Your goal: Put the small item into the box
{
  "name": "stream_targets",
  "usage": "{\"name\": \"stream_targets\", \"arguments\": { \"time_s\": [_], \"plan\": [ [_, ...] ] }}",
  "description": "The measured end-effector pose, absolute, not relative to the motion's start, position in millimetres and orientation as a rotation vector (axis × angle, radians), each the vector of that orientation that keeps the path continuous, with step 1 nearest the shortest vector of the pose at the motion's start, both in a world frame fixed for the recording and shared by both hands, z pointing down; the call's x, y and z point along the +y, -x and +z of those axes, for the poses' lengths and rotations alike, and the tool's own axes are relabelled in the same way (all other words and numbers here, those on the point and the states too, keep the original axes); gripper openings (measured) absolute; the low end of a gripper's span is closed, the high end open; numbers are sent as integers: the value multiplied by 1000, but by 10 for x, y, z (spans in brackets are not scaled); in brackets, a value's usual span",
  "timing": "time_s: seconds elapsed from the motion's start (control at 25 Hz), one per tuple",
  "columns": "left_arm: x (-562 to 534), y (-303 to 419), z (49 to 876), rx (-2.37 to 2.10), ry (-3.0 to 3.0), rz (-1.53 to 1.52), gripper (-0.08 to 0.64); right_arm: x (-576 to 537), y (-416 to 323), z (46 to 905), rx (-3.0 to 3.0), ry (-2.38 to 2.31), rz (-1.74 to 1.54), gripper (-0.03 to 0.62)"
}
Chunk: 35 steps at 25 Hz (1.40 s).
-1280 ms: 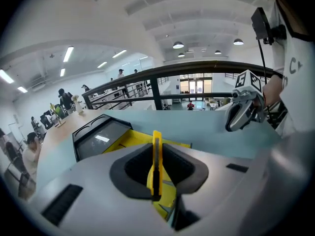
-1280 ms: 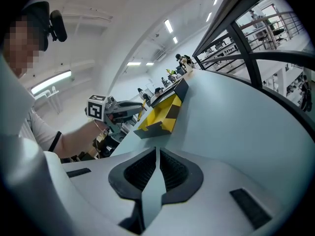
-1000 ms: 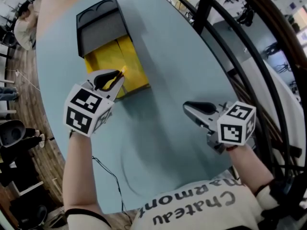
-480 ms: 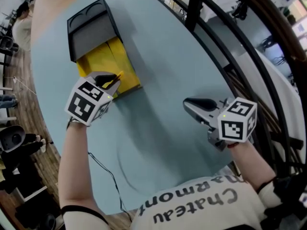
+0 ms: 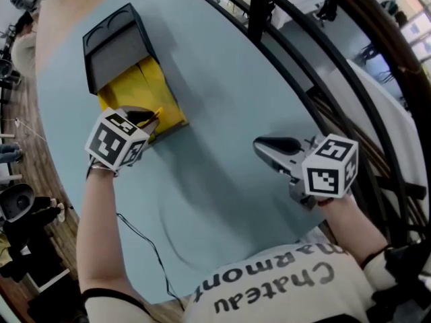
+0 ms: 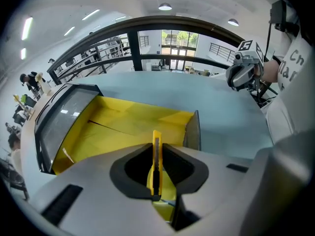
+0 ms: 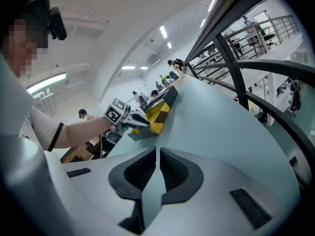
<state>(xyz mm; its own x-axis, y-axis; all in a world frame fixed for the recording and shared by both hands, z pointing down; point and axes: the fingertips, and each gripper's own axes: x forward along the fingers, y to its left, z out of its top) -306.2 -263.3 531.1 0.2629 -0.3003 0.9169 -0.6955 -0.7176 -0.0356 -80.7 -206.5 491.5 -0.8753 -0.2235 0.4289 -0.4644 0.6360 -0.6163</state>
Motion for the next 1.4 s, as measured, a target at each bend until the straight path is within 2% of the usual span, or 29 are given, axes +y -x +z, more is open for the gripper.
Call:
{"name": "stream_targets", "arguments": {
  "time_s": [1.08,1.4],
  "plan": [
    [-2517,3219,5484,-963,-2048,1502,63,-1897,685,4866,-2551,-588,1112,51],
    [-2539,3261,5494,-1085,-1982,1291,94,-1829,587,4788,-2559,-588,1086,51]
  ]
}}
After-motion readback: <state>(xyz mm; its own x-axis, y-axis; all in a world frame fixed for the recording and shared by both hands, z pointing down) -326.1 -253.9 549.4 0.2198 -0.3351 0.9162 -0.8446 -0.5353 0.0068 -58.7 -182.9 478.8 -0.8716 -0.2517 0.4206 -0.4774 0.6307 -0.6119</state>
